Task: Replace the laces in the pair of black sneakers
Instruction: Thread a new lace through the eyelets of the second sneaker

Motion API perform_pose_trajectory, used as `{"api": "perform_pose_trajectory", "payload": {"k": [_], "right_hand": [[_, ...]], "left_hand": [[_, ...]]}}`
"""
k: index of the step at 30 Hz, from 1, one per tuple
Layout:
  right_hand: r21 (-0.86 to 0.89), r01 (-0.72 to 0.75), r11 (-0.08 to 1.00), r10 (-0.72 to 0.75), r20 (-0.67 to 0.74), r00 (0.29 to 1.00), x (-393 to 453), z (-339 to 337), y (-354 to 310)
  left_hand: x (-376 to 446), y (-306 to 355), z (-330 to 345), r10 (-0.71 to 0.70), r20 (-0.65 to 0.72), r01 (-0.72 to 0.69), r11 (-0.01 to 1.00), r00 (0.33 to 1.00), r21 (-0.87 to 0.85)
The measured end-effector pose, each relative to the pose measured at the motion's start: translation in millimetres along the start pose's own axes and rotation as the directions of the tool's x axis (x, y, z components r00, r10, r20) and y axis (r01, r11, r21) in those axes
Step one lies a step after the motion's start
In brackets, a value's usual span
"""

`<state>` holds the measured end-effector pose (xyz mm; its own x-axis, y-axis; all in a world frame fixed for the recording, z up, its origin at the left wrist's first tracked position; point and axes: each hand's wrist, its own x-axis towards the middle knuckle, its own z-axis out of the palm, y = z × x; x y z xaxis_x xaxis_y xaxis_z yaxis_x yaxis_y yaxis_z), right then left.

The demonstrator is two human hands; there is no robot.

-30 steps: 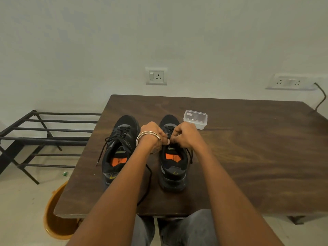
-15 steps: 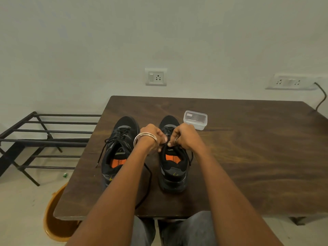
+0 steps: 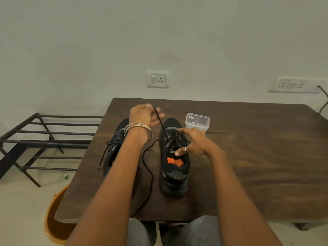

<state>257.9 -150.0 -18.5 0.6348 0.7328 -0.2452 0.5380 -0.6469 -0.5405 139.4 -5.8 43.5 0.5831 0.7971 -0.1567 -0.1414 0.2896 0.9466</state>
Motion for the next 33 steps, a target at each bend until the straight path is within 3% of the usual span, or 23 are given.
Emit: {"api": "perform_pose_trajectory", "payload": {"k": [2, 3, 4, 6, 7, 9, 12, 14, 16, 21, 23, 25, 28, 31, 33], "right_hand": [[0.027, 0.014, 1.0, -0.014, 0.008, 1.0, -0.2, 0.5, 1.0], [0.044, 0.02, 0.999, -0.021, 0.014, 1.0, -0.4, 0.4, 1.3], [0.06, 0.023, 0.998, -0.024, 0.018, 1.0, -0.3, 0.5, 1.8], [0.092, 0.03, 0.995, -0.033, 0.028, 0.999, 0.3, 1.3, 2.1], [0.108, 0.037, 0.993, -0.04, 0.032, 0.999, 1.3, 2.0, 2.4], [0.122, 0.049, 0.991, -0.054, 0.031, 0.998, 3.9, 3.9, 2.8], [0.115, 0.052, 0.992, -0.057, 0.043, 0.997, 6.4, 4.4, 2.5], [0.115, 0.056, 0.992, -0.063, 0.051, 0.997, 7.1, 4.4, 1.4], [0.089, 0.061, 0.994, -0.066, 0.059, 0.996, 8.4, 5.8, 1.2], [0.064, 0.033, 0.997, -0.038, 0.081, 0.996, 9.7, 4.6, 2.5], [0.095, 0.028, 0.995, -0.037, 0.092, 0.995, 8.9, 4.2, 3.5], [0.124, 0.019, 0.992, -0.032, 0.099, 0.995, 8.9, 4.0, 5.5], [0.134, 0.007, 0.991, -0.02, 0.097, 0.995, 10.2, 4.9, 6.2], [0.143, -0.008, 0.99, -0.006, 0.1, 0.995, 12.0, 7.3, 5.9], [0.157, -0.026, 0.987, 0.009, 0.111, 0.994, 13.3, 8.3, 6.6]], "left_hand": [[-3.6, 13.2, 1.5, 0.058, 0.022, -0.05, 0.962, 0.998, -0.269], [-3.4, 15.7, 1.6, 0.099, 0.026, -0.087, 0.954, 0.995, -0.289], [-2.3, 15.9, 1.9, 0.138, 0.034, -0.126, 0.964, 0.99, -0.235], [0.3, 8.3, 1.8, 0.231, 0.095, -0.24, 0.964, 0.968, 0.11], [2.0, 1.4, 0.9, 0.271, 0.164, -0.313, 0.884, 0.948, 0.347], [6.4, -13.8, -3.2, 0.227, 0.363, -0.424, 0.589, 0.904, 0.688], [10.1, -29.6, -7.8, -0.112, 0.475, -0.457, 0.151, 0.873, 0.877], [12.7, -34.3, -9.5, -0.21, 0.432, -0.434, 0.043, 0.877, 0.9], [14.1, -36.3, -11.1, -0.198, 0.417, -0.403, 0.107, 0.887, 0.909], [14.1, -37.3, -15.2, -0.045, 0.334, -0.267, 0.505, 0.941, 0.821], [13.8, -33.5, -16.2, -0.037, 0.275, -0.144, 0.779, 0.961, 0.61], [14.9, -26.5, -14.5, -0.065, 0.26, -0.012, 0.958, 0.963, 0.285], [12.8, -15.1, -10.3, -0.075, 0.248, 0.113, 0.984, 0.966, -0.141], [11.3, -4.3, -4.8, -0.021, 0.27, 0.171, 0.82, 0.963, -0.546], [11.8, 0.0, -4.4, 0.032, 0.271, 0.16, 0.738, 0.962, -0.656]]}}
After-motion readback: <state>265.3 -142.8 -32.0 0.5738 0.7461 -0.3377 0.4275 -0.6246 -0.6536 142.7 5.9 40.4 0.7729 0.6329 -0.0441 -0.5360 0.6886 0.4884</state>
